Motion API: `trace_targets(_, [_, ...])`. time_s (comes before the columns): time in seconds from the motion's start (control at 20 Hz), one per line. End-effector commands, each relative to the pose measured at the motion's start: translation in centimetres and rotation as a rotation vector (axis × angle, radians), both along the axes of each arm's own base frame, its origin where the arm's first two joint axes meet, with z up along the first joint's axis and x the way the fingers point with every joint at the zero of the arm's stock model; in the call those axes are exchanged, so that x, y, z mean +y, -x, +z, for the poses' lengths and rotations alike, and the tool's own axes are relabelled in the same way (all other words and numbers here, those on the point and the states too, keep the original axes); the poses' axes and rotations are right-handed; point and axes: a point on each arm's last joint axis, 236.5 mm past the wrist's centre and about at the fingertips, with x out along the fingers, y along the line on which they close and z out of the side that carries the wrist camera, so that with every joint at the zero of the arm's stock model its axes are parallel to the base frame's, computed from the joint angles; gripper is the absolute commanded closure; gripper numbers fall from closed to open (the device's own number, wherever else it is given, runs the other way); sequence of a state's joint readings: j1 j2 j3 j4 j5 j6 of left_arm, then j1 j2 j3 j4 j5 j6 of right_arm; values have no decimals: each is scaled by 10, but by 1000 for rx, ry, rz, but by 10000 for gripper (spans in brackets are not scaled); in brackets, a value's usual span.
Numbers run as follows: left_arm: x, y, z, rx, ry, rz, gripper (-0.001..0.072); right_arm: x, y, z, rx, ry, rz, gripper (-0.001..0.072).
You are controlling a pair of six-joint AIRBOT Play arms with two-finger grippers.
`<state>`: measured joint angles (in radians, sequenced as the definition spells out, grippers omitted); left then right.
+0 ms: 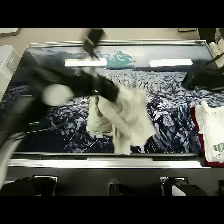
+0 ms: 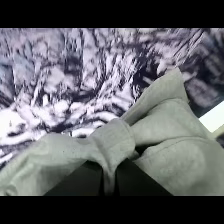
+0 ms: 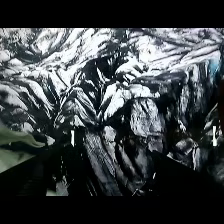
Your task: Fold the clothes and pants, and hang the long-sleeved shirts on hangers.
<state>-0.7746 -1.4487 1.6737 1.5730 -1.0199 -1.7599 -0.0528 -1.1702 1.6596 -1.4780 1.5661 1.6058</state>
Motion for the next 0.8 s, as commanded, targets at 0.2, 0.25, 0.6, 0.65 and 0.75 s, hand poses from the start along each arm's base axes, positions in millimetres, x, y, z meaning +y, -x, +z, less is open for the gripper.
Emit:
trace_targets(0.2, [-7, 12, -145, 429, -160, 60, -9, 1, 7, -93, 277, -21, -10, 41])
trace_targets(0.25, [15, -5, -124, 387, -190, 80, -8, 5, 5, -107, 319, -40, -6, 40])
trace_targets(0.6, [193, -26, -119, 617, -255, 315, -4, 89, 55, -200, 661, -409, 120, 39])
trace_targets(0.65, [198, -15, -139, 699, -223, 302, -3, 92, 65, -213, 691, -425, 113, 39])
trace_targets(0.75, [197, 5, -172, 821, -127, 268, -3, 94, 86, -233, 757, -439, 110, 39])
